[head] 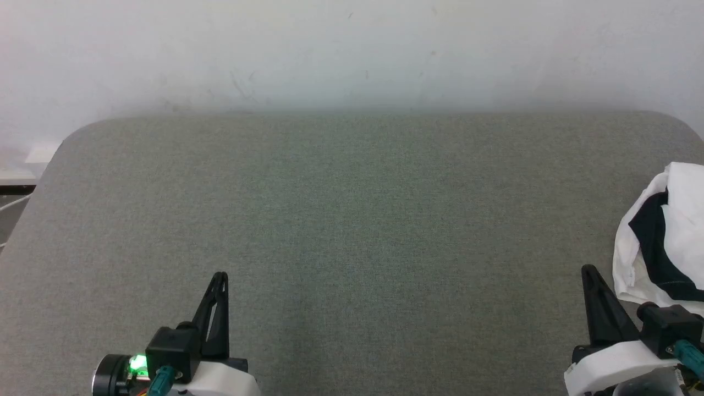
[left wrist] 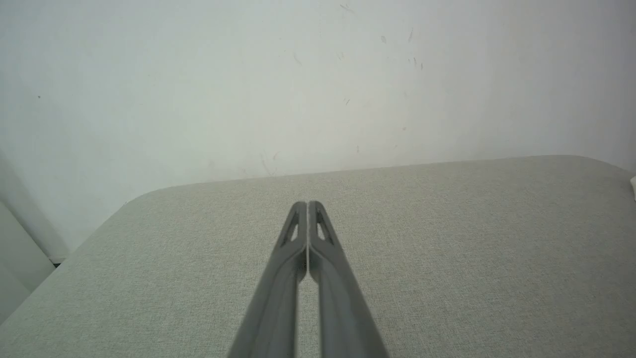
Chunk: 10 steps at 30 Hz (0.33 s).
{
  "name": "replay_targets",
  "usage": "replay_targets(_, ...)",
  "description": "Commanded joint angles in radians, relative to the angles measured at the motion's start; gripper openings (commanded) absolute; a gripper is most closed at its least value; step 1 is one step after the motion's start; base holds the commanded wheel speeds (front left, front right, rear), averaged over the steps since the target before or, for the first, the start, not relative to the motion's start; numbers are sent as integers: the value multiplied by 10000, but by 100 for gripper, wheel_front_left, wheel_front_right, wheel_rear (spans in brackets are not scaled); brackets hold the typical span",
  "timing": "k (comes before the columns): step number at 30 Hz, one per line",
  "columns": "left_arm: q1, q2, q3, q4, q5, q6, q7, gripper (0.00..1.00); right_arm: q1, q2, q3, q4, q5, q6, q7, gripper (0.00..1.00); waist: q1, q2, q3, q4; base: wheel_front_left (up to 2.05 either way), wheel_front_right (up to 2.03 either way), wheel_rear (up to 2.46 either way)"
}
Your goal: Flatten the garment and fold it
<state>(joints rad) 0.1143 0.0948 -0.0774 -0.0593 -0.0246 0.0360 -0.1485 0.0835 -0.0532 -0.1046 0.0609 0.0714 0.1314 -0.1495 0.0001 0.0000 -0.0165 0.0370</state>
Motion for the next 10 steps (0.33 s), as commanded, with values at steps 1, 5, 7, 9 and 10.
replay_targets(1,-170,-53,67,53,105,-65,54,0,-168,13,53,-75,-69,-3,63,0,-1,0,4,-8,0,0,0)
replay_targets(5,-211,-69,97,76,111,-78,115,0,-196,14,95,-98,-96,-3,124,0,-1,0,11,-23,0,0,0)
replay_targets(7,-239,-80,117,92,115,-86,156,0,-215,14,124,-113,-115,-4,165,0,-1,0,15,-34,0,0,0)
replay_targets(9,-267,-92,138,107,119,-94,197,0,-234,15,152,-128,-133,-4,206,0,-1,0,20,-44,0,0,0)
replay_targets(10,-281,-97,148,115,121,-99,217,0,-244,15,166,-136,-142,-4,226,0,-1,0,22,-49,0,0,0)
